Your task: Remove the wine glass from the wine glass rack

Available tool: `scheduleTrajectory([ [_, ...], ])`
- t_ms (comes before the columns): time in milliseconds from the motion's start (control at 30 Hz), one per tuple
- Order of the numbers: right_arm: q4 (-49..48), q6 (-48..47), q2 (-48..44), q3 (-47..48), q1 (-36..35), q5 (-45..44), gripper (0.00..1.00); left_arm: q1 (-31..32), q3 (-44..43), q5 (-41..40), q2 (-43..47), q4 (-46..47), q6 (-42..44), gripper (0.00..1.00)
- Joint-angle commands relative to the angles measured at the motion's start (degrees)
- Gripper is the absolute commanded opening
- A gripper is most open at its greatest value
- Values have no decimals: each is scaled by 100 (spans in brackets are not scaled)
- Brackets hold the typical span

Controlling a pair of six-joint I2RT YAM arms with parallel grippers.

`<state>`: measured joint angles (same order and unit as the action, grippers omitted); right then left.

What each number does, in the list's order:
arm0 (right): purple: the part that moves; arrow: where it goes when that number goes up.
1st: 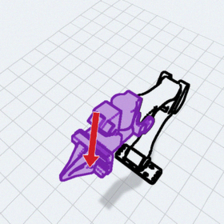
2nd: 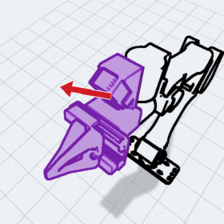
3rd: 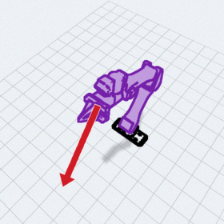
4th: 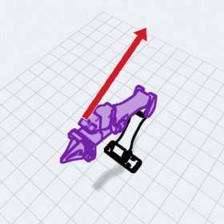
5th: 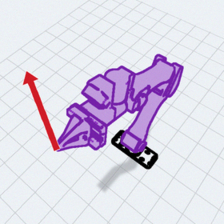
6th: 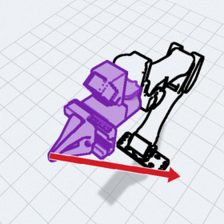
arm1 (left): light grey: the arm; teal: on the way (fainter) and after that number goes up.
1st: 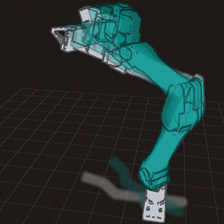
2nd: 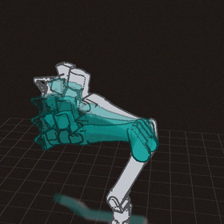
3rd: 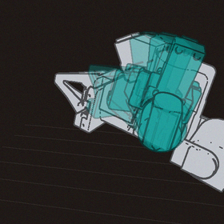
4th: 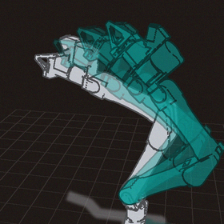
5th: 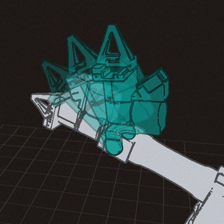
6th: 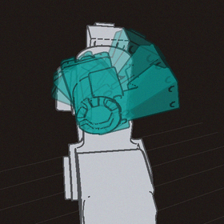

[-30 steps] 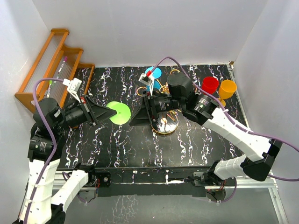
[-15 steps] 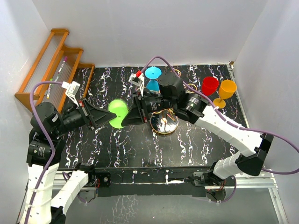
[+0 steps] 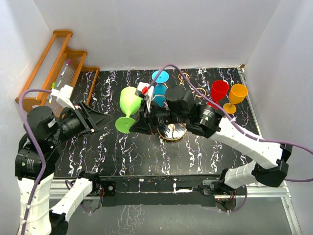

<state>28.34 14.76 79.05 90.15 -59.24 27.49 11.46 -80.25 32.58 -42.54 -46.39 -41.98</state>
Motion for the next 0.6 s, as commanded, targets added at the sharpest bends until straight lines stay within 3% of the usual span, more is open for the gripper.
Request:
scheduleTrajectory([
  [0,108,-1626,-518,-199,-619,-1602,8,13,-677,-576,44,-573,-470,44],
  [200,-764,-2831,-790,-1146,-1548,-3870,8,13,-111,378,299,58,-1584,47],
  [367,-1978,-3786,-931,-1905,-2124,-5734,8,8,62,561,459,20,-1796,47],
  [567,-3217,-4645,-1113,-2626,-2363,-6436,8,12,121,733,567,-158,-1803,48],
])
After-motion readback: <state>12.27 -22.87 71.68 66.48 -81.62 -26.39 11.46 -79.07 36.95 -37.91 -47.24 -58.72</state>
